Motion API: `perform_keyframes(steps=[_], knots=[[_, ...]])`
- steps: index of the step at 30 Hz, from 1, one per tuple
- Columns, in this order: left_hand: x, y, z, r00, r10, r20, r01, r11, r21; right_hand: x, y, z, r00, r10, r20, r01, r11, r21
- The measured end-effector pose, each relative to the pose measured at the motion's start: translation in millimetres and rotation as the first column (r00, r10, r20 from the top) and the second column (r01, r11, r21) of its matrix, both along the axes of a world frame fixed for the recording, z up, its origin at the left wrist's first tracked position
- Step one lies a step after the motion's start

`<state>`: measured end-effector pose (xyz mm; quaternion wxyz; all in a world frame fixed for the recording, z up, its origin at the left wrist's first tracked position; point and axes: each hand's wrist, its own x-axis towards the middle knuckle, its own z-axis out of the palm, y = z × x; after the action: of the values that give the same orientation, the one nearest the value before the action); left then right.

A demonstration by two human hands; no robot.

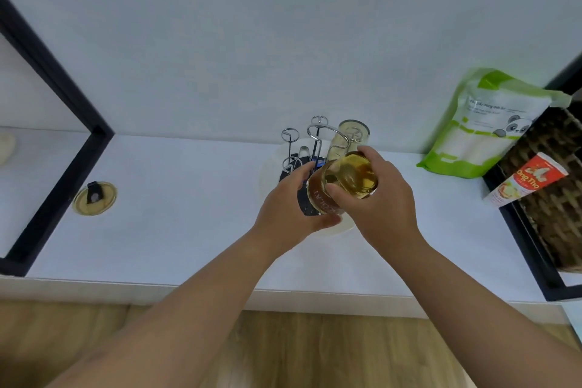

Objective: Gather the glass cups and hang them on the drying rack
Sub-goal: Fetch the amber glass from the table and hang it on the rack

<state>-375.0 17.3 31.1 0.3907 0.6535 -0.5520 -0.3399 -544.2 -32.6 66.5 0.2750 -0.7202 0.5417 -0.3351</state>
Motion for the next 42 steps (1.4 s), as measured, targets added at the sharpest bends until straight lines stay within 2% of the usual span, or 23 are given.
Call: perform_keyframes(steps=[5, 11, 15, 20, 35, 42], knots=[[5, 4, -2, 0.998, 0.001, 0.067, -0.001, 1.0, 0.009, 9, -11, 0, 0.98, 0.087, -0.178, -0.091, 0.996, -0.013], [14, 2, -4, 0.989, -0.046, 0.143, 0.037, 0.997, 0.067, 17, -17, -6, 0.935, 0.094, -0.343, -0.122, 0.991, -0.06], [15, 0, -5, 0.987, -0.051, 0.153, 0.043, 0.998, 0.055, 21, -16, -15, 0.906, 0.077, -0.416, -0.15, 0.978, -0.144], [14, 1, -10, 0.989, -0.048, 0.139, 0.04, 0.997, 0.059, 23, -21, -25, 0.862, 0.109, -0.495, -0.187, 0.976, -0.11], [16, -2, -17, 0.985, -0.062, 0.159, 0.053, 0.997, 0.055, 24, -21, -36, 0.833, 0.096, -0.545, -0.185, 0.976, -0.111], [29, -11, -11, 0.981, -0.136, 0.135, 0.121, 0.986, 0.118, 26, -15, -32, 0.833, 0.149, -0.533, -0.232, 0.969, -0.091]])
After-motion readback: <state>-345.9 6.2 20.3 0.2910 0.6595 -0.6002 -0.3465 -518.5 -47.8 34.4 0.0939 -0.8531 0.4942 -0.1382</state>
